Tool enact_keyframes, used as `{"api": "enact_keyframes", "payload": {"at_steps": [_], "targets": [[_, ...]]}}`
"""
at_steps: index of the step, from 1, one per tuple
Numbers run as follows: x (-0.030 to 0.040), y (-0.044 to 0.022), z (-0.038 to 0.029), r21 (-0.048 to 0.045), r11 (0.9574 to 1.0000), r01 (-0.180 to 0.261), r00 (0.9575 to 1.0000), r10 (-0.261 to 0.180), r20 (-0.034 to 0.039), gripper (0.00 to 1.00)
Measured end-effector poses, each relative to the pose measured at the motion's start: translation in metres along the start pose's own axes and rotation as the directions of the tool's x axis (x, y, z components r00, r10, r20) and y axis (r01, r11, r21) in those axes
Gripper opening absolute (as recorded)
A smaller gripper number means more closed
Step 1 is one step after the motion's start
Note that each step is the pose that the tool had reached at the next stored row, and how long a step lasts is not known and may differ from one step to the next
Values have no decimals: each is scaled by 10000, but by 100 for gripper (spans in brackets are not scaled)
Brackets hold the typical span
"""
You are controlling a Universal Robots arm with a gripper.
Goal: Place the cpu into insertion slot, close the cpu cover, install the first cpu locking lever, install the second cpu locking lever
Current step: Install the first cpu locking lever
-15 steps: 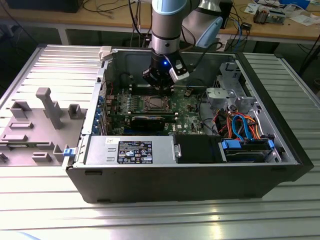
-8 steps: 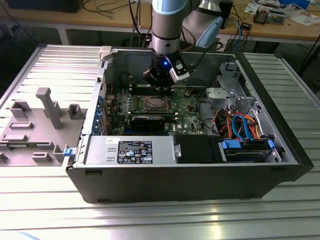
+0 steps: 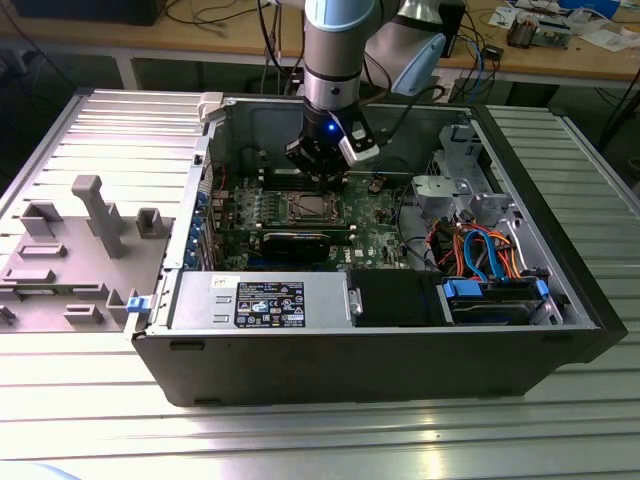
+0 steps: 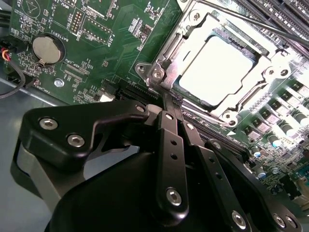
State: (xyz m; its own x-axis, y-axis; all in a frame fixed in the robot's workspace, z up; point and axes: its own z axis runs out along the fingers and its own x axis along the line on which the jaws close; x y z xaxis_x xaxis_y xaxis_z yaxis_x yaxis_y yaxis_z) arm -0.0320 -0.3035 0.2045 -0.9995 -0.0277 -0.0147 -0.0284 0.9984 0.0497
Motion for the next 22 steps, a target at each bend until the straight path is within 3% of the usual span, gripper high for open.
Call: {"api": "enact_keyframes", "payload": {"at_steps": [13,22], "targets": [[-1,-3,28,0,10000,0,10000,0,0,11],[-3,0,-36,-2,10000,1,10000,-1,1,11]]}}
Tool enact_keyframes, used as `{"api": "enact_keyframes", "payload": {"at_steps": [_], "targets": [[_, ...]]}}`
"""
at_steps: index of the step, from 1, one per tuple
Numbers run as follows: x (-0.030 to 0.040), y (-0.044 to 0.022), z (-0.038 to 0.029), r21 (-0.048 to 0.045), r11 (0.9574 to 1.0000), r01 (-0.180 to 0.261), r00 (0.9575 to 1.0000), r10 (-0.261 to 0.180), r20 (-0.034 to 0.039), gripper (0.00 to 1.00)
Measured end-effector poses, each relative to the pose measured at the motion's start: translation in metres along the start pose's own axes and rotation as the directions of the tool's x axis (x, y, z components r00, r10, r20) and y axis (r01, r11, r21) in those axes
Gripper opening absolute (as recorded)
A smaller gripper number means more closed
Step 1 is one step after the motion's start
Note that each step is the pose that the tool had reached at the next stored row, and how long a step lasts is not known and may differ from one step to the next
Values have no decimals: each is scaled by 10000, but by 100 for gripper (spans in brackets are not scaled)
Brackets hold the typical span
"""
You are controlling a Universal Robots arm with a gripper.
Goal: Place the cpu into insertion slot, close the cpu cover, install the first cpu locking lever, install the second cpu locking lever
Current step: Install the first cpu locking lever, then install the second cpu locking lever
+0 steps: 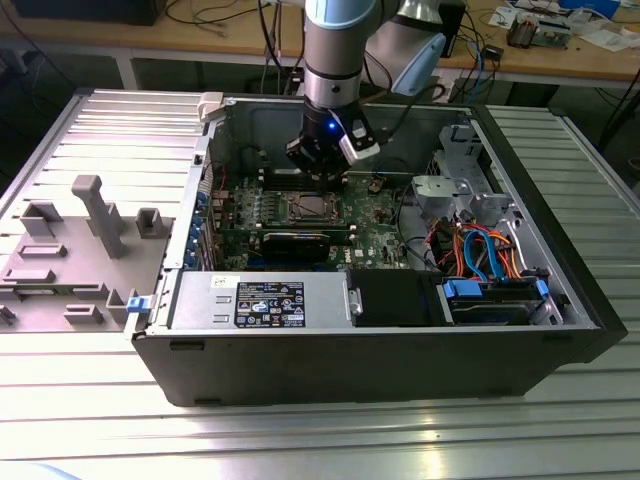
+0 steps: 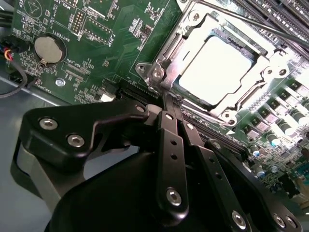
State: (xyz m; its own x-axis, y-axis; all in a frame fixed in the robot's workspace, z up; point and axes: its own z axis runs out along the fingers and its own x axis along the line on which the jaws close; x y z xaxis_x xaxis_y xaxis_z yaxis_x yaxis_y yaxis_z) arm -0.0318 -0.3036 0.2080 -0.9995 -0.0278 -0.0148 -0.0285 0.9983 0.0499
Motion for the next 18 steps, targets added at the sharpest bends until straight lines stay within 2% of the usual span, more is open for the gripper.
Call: {"api": "enact_keyframes", "payload": {"at_steps": [18], "targets": [[2,-60,1,12,10000,0,10000,0,-1,11]]}}
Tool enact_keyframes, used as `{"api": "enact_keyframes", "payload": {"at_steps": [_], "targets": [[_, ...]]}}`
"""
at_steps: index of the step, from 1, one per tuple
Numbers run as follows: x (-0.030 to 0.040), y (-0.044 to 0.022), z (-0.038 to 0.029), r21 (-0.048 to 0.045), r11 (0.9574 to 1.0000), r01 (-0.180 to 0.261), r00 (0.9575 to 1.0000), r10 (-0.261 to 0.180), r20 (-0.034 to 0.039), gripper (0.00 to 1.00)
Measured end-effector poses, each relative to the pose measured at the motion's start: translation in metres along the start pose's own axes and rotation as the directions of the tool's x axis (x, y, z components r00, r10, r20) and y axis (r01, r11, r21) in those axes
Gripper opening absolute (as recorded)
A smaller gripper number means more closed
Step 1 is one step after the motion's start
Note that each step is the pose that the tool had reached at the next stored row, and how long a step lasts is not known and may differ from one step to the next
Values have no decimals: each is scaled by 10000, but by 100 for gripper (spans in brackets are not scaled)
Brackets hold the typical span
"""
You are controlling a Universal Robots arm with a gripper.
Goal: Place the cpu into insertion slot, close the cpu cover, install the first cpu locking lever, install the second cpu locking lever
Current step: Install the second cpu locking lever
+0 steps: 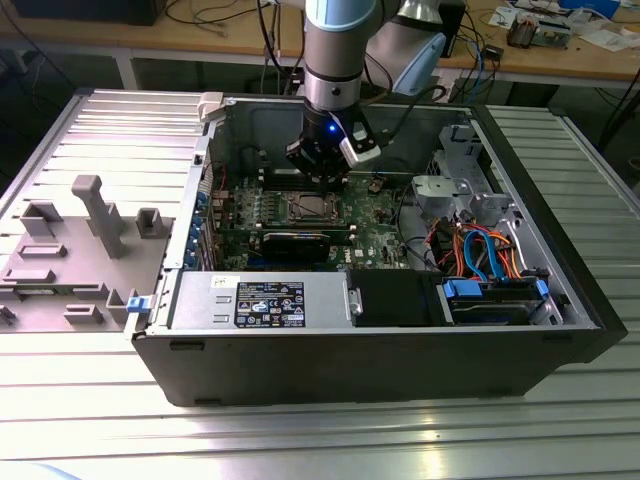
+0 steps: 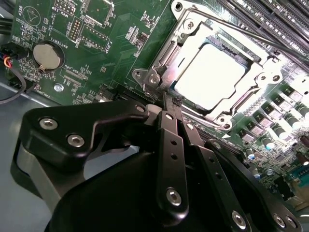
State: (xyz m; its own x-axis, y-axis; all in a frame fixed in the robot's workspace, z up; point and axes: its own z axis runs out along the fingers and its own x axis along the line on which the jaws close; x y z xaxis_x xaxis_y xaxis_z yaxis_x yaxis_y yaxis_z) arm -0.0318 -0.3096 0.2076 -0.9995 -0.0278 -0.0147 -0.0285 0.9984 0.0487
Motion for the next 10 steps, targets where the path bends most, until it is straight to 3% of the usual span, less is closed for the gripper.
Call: {"api": "enact_keyframes", "payload": {"at_steps": [10], "targets": [[-1,1,-53,-1,10000,-1,10000,1,0,11]]}}
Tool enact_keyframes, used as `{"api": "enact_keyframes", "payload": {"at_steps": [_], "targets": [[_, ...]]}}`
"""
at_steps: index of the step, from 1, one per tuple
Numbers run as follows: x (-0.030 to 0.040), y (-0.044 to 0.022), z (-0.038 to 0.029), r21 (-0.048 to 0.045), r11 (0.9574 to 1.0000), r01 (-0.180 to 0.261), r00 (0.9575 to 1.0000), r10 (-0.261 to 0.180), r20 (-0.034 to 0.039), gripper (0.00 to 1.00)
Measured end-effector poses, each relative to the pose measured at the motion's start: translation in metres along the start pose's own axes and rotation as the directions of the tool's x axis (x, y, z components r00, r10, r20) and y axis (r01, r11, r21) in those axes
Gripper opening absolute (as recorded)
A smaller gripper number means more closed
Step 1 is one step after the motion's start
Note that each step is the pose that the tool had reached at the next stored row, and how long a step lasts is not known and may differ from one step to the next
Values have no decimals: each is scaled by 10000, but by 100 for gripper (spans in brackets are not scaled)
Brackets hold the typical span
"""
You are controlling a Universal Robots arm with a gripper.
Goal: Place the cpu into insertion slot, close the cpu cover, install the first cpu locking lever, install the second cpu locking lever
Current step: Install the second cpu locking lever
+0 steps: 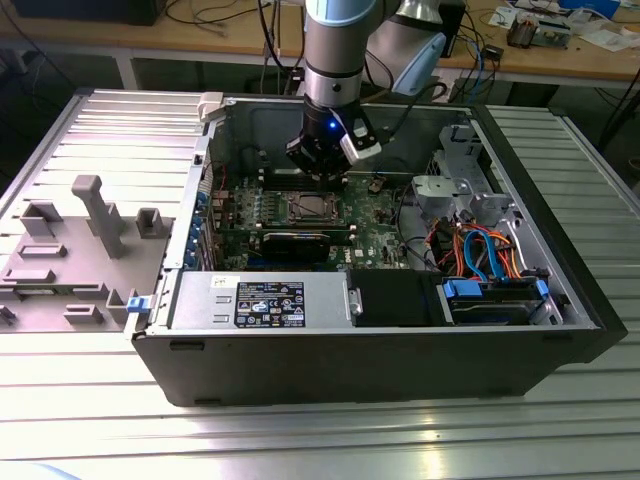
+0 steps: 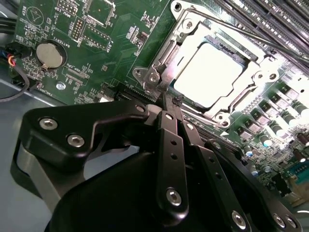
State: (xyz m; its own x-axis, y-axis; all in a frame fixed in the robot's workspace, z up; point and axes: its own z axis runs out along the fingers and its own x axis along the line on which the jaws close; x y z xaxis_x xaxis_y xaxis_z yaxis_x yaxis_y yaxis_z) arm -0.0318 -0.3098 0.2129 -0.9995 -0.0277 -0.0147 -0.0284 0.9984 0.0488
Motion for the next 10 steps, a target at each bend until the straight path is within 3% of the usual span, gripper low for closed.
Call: {"api": "enact_keyframes", "payload": {"at_steps": [10], "targets": [[0,-12,-5,1,10000,2,10000,-2,-1,11]]}}
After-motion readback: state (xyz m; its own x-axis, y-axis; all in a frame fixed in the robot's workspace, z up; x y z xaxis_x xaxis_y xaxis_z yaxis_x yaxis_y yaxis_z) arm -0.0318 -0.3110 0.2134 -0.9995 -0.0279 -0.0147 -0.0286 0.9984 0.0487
